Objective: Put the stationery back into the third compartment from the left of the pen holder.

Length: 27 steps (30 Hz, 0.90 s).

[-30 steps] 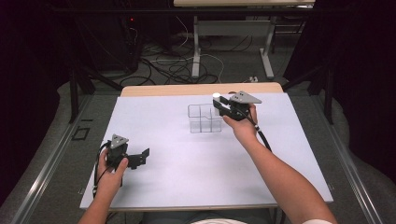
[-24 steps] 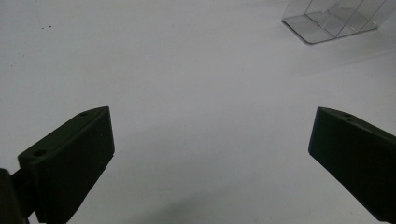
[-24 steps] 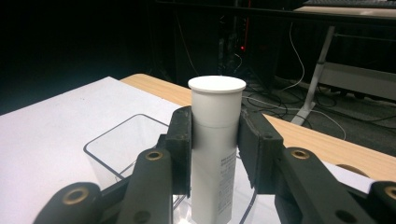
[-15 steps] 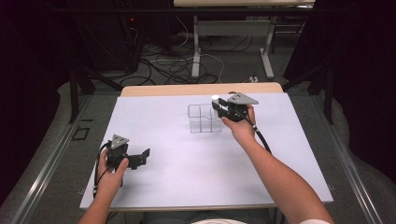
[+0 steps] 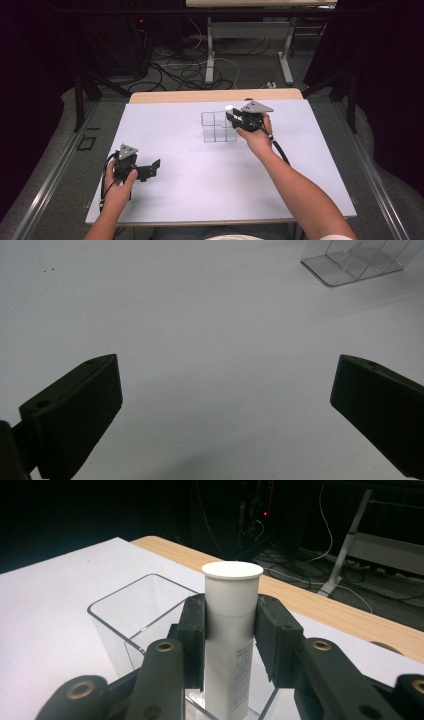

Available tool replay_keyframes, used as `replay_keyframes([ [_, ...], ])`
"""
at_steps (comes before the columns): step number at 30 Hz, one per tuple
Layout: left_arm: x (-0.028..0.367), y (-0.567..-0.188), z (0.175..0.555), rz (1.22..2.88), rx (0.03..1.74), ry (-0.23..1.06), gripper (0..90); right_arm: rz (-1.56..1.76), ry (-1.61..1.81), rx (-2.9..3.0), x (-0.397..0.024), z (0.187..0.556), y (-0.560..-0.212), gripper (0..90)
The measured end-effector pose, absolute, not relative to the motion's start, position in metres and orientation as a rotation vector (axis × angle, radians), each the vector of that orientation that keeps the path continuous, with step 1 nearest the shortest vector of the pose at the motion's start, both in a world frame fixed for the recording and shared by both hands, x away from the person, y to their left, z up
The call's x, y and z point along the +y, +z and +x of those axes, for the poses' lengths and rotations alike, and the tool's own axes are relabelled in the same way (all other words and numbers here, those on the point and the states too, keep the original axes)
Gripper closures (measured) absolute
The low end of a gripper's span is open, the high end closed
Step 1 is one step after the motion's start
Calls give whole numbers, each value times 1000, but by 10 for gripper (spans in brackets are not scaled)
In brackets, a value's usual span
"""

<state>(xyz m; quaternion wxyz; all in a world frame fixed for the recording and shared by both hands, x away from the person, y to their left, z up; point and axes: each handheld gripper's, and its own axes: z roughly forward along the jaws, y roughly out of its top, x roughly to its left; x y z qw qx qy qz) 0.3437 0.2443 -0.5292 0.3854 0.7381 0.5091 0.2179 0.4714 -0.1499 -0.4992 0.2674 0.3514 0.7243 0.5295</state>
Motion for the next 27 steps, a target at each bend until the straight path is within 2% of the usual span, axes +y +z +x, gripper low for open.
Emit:
replay_keyframes([
  [27, 244, -530, 344, 1876, 1297, 562, 1, 977, 1365, 2032, -151, 472, -503, 662],
])
